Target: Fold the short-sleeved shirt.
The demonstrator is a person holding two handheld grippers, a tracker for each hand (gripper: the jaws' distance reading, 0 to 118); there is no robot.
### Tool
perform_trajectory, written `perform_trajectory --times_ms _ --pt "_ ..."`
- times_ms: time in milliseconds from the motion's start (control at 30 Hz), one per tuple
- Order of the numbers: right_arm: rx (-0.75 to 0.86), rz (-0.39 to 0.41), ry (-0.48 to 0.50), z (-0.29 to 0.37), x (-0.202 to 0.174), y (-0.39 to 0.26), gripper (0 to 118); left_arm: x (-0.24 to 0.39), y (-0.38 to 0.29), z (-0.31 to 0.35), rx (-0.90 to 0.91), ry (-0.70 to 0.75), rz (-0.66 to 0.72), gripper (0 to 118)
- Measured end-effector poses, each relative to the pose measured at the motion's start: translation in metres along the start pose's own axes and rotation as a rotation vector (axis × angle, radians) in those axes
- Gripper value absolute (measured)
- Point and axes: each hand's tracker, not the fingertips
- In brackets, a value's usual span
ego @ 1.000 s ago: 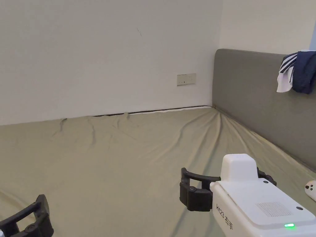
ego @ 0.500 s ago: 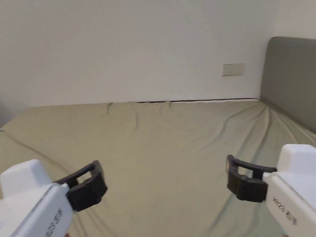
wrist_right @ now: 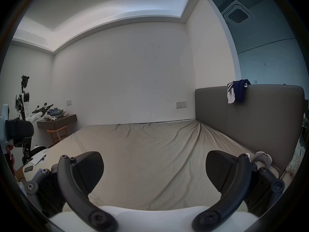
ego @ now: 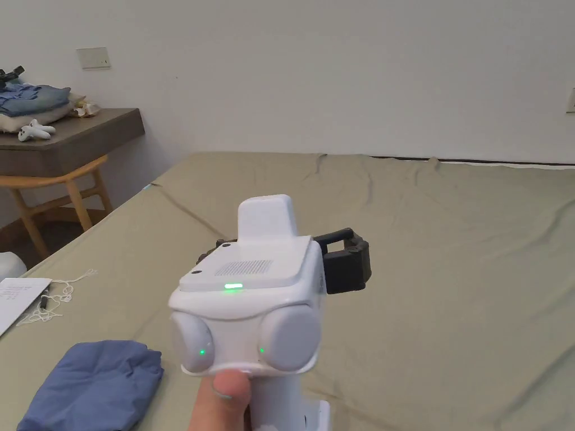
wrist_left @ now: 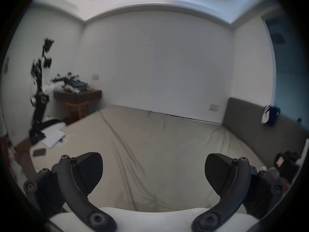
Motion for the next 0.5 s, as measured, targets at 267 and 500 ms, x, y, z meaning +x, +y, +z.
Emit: perform_trajectory --times_ms 267,500 --pt "-0.011 -0.028 0.019 0.000 0.000 -0.002 118 0.001 0.000 -0.008 -0.058 -0.197 0.134 118" --pt "0.004 -0.025 -0.019 0.002 0.002 -0.002 118 0.000 0.006 0.010 0.056 -0.057 0.048 118"
